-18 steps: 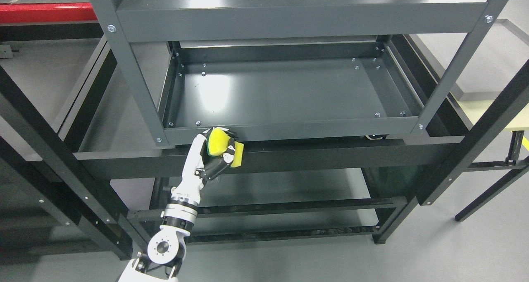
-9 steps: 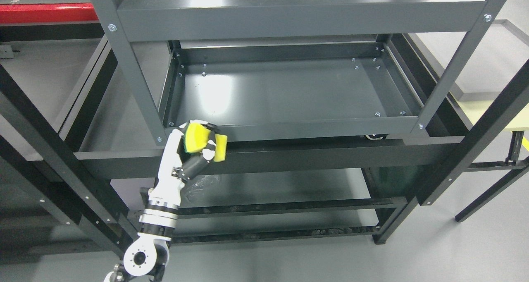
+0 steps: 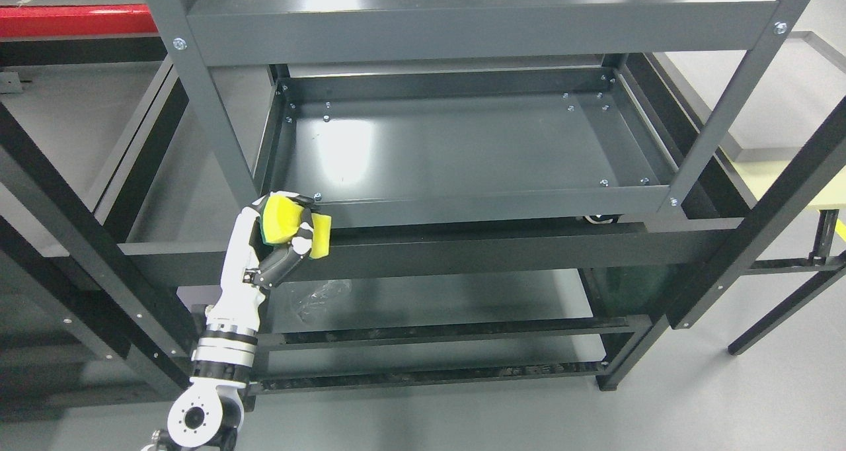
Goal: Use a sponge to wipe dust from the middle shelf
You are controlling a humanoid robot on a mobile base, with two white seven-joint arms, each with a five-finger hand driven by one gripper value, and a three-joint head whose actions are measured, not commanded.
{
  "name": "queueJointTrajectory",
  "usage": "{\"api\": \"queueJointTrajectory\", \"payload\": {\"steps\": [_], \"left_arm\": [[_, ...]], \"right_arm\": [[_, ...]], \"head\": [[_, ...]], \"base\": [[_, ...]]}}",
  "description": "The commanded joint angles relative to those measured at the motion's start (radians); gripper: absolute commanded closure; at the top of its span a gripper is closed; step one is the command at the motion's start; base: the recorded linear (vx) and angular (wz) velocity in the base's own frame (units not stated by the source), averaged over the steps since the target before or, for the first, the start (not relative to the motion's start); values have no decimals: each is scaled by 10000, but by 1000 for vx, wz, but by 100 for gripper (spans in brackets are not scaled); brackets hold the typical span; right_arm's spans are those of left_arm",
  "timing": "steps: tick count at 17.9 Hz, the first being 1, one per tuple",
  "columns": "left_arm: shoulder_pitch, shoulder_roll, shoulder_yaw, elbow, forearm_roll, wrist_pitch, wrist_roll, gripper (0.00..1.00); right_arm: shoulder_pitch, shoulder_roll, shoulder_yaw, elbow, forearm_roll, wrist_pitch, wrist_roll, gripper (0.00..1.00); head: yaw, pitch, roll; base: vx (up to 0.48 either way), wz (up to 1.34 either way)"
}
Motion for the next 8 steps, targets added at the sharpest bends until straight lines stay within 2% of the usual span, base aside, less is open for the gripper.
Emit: {"api": "queueJointTrajectory", "payload": {"steps": [1, 8], "left_arm": [[237, 28, 326, -299, 1, 99, -1, 100], [314, 44, 433, -299, 1, 99, -1, 100]], "right_arm": [[2, -175, 0, -175, 0, 719, -17, 0], [2, -175, 0, -175, 0, 719, -17, 0]], "head": [[0, 0, 0], [0, 0, 0]], "base": [[0, 0], [0, 0]]}}
